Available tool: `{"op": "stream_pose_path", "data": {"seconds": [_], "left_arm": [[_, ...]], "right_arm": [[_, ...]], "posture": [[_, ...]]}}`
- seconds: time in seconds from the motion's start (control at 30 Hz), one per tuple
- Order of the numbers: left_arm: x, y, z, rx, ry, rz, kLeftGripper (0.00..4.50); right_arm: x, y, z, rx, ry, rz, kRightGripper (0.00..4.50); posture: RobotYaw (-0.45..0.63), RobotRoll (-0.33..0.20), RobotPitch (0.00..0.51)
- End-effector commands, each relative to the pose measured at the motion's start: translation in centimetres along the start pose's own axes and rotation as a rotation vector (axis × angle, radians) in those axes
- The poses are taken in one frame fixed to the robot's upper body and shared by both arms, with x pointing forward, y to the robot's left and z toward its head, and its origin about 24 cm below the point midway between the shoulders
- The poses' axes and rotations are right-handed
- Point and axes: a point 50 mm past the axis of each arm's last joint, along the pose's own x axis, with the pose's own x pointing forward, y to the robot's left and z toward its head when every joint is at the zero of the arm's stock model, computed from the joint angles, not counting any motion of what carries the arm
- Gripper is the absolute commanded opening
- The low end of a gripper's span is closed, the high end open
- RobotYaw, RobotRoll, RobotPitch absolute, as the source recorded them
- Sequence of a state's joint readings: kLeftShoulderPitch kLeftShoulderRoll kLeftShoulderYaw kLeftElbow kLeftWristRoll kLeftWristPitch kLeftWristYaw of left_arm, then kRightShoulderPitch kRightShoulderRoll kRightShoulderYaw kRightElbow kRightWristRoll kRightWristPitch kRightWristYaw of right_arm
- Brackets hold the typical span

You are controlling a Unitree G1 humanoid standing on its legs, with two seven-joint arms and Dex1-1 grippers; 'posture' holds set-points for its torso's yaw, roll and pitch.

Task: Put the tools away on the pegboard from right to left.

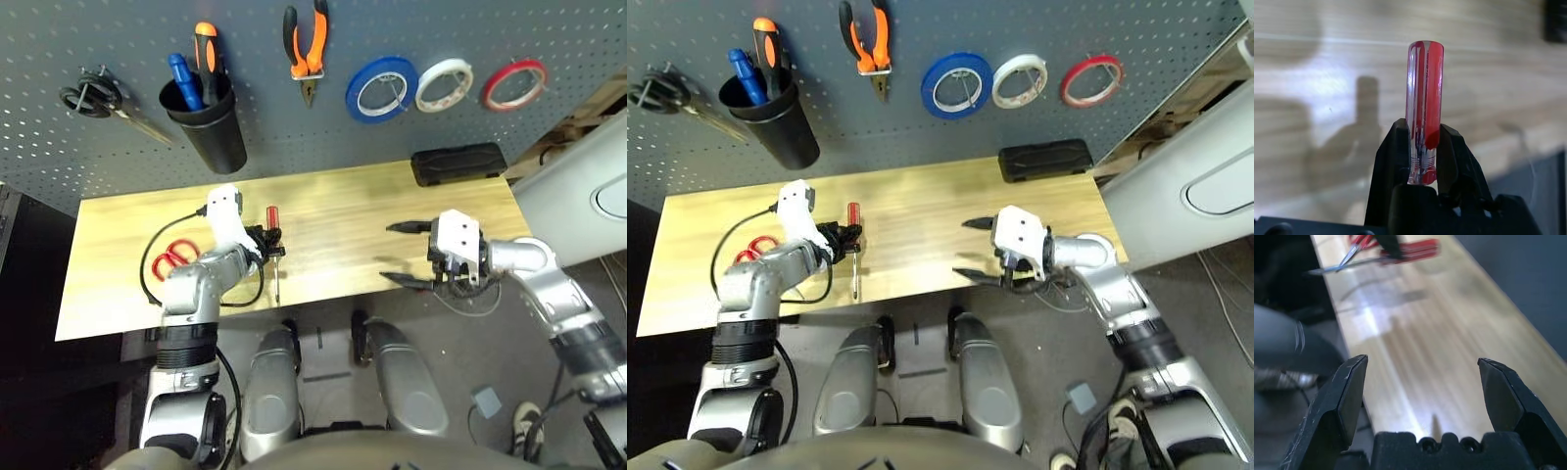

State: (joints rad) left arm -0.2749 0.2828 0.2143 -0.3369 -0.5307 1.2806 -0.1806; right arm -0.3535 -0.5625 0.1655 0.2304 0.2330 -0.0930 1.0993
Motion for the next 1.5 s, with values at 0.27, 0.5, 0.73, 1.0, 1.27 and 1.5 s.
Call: {"op": "stream_pose_path", "data": {"seconds": [0.27, 0.5, 0.73, 1.0, 1.27, 1.5], "left_arm": [[-7.2, -1.3, 7.1, 0.069, -0.302, -0.354, 0.81], [-10.4, -1.6, 14.3, 0.076, -0.62, -0.465, 0.81], [-10.9, -0.9, 18.5, 0.0, -0.856, -0.443, 0.81], [-8.0, 1.0, 20.9, -0.044, -1.1, -0.167, 0.81], [-5.7, 1.0, 20.9, 0.113, -1.174, -0.03, 0.81], [-3.8, 0.4, 19.3, 0.26, -1.082, -0.026, 0.81]], "right_arm": [[-2.4, -4.1, 2.5, 0.146, -0.254, -0.052, 4.5], [-3.8, -5.6, 4.8, 0.156, -0.394, -0.069, 4.5], [-3.9, -6.0, 7.1, 0.183, -0.511, -0.08, 4.5], [-3.5, -5.5, 7.0, 0.187, -0.526, -0.107, 4.5], [-3.7, -5.1, 6.5, 0.2, -0.53, -0.121, 4.5], [-3.6, -4.7, 6.0, 0.217, -0.534, -0.125, 4.5]], "posture": [[0.12, 0.0, 0.121], [0.1, 0.0, 0.083], [0.06, 0.0, 0.068], [0.04, 0.0, 0.062], [0.02, 0.0, 0.075], [0.02, 0.0, 0.095]]}}
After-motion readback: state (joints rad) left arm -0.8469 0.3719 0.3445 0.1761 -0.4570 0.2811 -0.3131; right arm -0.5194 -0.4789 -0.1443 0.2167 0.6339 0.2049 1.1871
